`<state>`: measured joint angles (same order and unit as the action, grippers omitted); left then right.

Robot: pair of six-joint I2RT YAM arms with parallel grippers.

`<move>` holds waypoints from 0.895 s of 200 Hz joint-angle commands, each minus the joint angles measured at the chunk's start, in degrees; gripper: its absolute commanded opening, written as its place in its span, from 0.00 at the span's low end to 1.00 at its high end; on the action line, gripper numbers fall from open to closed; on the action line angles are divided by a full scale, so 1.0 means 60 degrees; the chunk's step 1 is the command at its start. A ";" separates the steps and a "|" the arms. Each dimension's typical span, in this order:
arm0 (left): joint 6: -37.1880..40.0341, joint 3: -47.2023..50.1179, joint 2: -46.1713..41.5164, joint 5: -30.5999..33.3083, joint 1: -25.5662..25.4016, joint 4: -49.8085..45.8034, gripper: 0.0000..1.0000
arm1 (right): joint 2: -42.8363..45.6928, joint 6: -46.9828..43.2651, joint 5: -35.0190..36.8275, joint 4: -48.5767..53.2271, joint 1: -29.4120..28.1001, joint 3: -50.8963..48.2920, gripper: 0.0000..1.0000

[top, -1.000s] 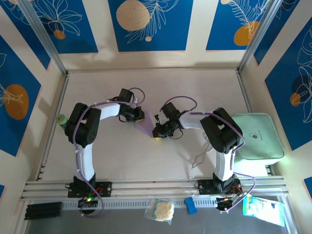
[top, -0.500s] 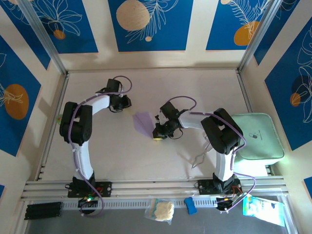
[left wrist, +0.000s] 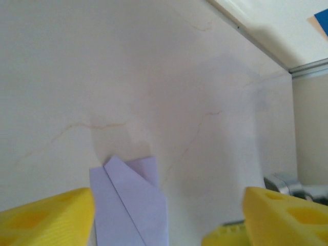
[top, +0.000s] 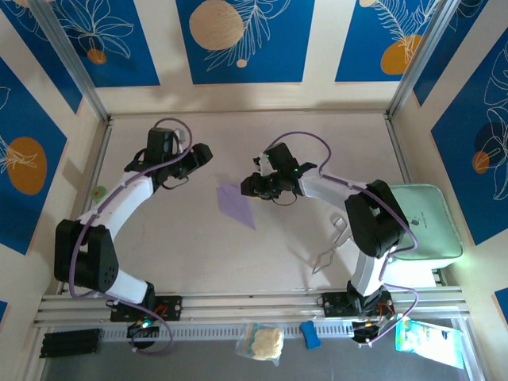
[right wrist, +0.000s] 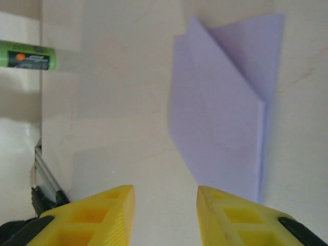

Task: Fold a paper plane with a square sheet of paper (pick it up from the middle)
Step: Fourth fold the wing at the center of the table, then turn over the paper at the center of the table.

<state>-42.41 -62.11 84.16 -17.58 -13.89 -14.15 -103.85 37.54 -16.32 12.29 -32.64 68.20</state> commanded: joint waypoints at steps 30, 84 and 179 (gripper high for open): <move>-0.0804 0.1760 -0.0616 -0.0658 -0.0043 0.0343 0.98 | -0.1482 -0.0184 -0.0101 0.0284 0.0443 0.0817 0.38; -0.1119 0.2631 -0.0625 -0.1067 -0.0043 0.1104 0.99 | -0.2272 -0.0610 -0.0640 0.0412 0.0505 0.1318 0.36; -0.1182 0.2602 -0.0345 -0.1214 -0.0043 0.1234 0.99 | -0.2759 -0.1009 -0.1530 0.0289 0.0412 0.1505 0.25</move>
<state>-49.23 -46.74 81.91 -23.59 -13.89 -7.66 -119.33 32.99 -22.59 13.28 -29.65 75.85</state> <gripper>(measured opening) 0.994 0.262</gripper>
